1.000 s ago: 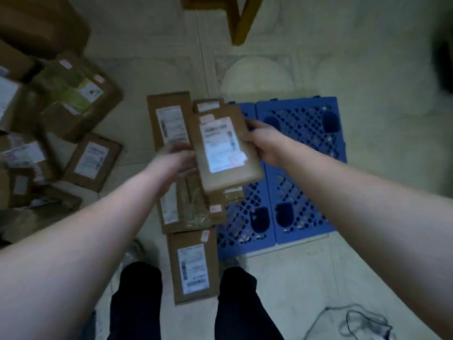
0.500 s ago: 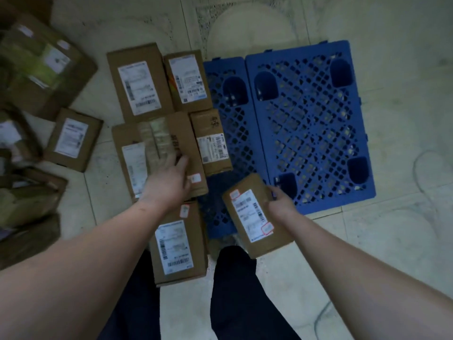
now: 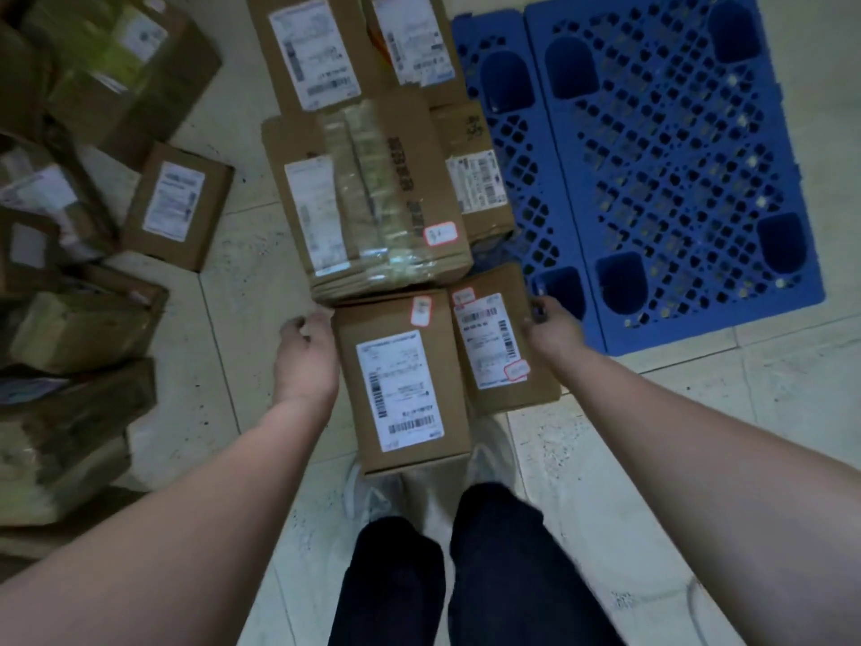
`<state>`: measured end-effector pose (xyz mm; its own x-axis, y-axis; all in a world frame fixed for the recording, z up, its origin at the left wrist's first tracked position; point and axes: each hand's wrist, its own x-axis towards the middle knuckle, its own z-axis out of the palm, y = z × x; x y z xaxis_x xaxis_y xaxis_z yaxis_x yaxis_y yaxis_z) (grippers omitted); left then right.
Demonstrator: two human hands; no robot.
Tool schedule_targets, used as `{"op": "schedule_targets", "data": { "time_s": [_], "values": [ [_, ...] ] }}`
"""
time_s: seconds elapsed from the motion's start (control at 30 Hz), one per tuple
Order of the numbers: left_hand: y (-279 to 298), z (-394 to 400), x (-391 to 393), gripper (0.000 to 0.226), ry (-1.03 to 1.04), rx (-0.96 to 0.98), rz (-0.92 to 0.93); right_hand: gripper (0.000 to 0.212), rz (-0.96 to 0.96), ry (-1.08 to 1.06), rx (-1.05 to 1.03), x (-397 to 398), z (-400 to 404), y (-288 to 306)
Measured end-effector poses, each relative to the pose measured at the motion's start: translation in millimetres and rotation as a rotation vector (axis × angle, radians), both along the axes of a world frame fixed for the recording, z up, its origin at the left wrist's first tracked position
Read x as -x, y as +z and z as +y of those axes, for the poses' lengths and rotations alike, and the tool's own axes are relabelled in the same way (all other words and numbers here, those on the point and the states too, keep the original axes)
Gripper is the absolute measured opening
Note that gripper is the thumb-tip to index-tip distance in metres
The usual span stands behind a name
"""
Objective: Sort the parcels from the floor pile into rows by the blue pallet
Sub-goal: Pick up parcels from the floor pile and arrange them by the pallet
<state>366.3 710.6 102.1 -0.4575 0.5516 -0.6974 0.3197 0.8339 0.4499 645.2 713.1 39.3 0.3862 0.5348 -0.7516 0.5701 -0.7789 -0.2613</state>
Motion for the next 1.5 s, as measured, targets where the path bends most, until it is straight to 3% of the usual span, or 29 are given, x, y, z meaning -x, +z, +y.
{"op": "schedule_targets", "data": {
  "time_s": [0.1,0.27,0.37,0.43,0.5,0.63,0.73,0.87,1.03,1.13,1.3,1.43,1.5],
  "values": [
    [-14,-34,-11,0.061,-0.116,-0.002,-0.131,0.046,-0.054,0.049,-0.011,7,-5,-23],
    [-29,-54,-21,0.044,-0.123,-0.049,-0.163,0.064,-0.058,-0.015,0.063,9,-6,-41],
    [-31,-51,-21,0.046,-0.126,-0.047,-0.165,0.067,0.050,0.039,0.170,11,-5,-42],
    [-24,-47,-21,0.053,-0.168,-0.023,-0.171,0.085,0.055,0.058,0.239,14,0,-41],
    [-17,-42,-17,0.066,-0.192,0.028,-0.185,0.093,-0.078,0.053,0.261,20,8,-35],
    [19,-22,3,0.072,-0.181,0.100,-0.011,0.081,-0.324,0.218,0.266,29,31,21],
    [59,8,32,0.067,-0.195,0.049,0.158,0.075,-0.429,0.309,0.087,40,77,78],
    [105,54,78,0.064,-0.229,0.044,0.272,0.068,-0.524,0.542,-0.324,90,142,157],
    [110,84,124,0.059,-0.204,0.102,0.255,0.056,-0.331,0.887,-0.627,203,189,187],
    [81,92,151,0.058,-0.238,0.152,0.241,0.048,-0.230,1.040,-0.652,271,205,163],
    [-15,121,209,0.051,-0.190,0.209,0.146,0.059,-0.122,1.159,-0.449,352,222,61],
    [-97,144,263,0.046,-0.194,0.202,0.144,0.067,-0.019,1.102,-0.269,393,247,-42],
    [-132,162,292,0.052,-0.089,0.214,0.124,0.072,0.002,1.052,-0.172,406,264,-81]
  ]
}}
